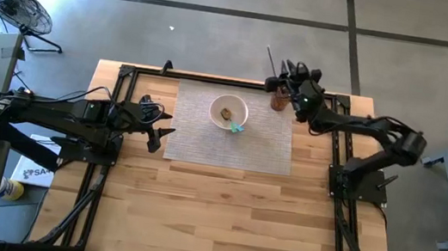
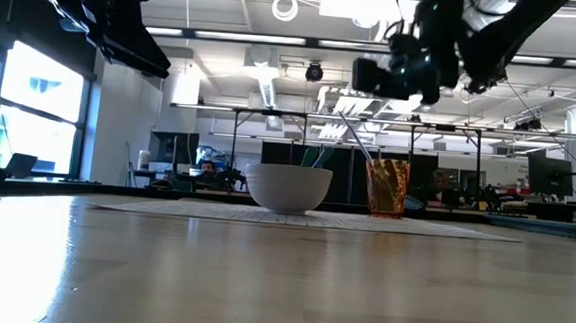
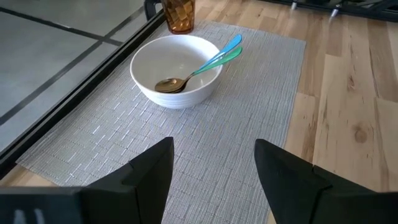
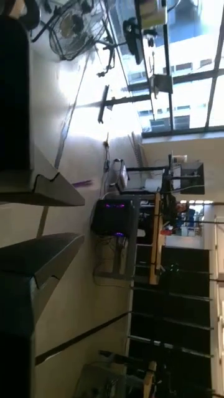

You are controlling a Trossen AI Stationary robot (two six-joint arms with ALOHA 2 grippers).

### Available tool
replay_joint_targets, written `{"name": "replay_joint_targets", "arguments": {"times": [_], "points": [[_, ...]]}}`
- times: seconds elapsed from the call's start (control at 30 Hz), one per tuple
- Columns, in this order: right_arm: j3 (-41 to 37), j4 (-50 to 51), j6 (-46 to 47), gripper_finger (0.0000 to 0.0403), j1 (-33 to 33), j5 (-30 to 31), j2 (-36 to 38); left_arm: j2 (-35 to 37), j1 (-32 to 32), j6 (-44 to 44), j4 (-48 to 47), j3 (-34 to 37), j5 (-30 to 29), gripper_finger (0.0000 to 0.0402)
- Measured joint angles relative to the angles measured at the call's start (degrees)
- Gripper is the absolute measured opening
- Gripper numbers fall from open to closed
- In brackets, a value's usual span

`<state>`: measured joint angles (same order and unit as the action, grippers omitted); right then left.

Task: Pick & Place Utensil
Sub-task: Return to Home Position

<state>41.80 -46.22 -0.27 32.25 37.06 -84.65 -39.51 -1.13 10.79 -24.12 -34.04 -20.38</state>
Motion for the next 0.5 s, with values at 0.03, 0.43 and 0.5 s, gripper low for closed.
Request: {"name": "replay_joint_targets", "arguments": {"times": [0.03, 0.43, 0.5], "points": [[0.0, 1.3, -0.4, 0.0073, -0.7, 0.0, 1.9, 0.0, 0.0, 0.0, 0.0, 0.0, 0.0, 0.022], [0.0, 22.9, 7.2, 0.0074, -15.3, -13.4, 20.6, 0.0, 0.0, 0.0, 0.0, 0.0, 0.0, 0.022], [0.0, 25.7, 8.5, 0.0074, -18.3, -17.1, 21.7, 0.0, 0.0, 0.0, 0.0, 0.0, 0.0, 0.022]]}}
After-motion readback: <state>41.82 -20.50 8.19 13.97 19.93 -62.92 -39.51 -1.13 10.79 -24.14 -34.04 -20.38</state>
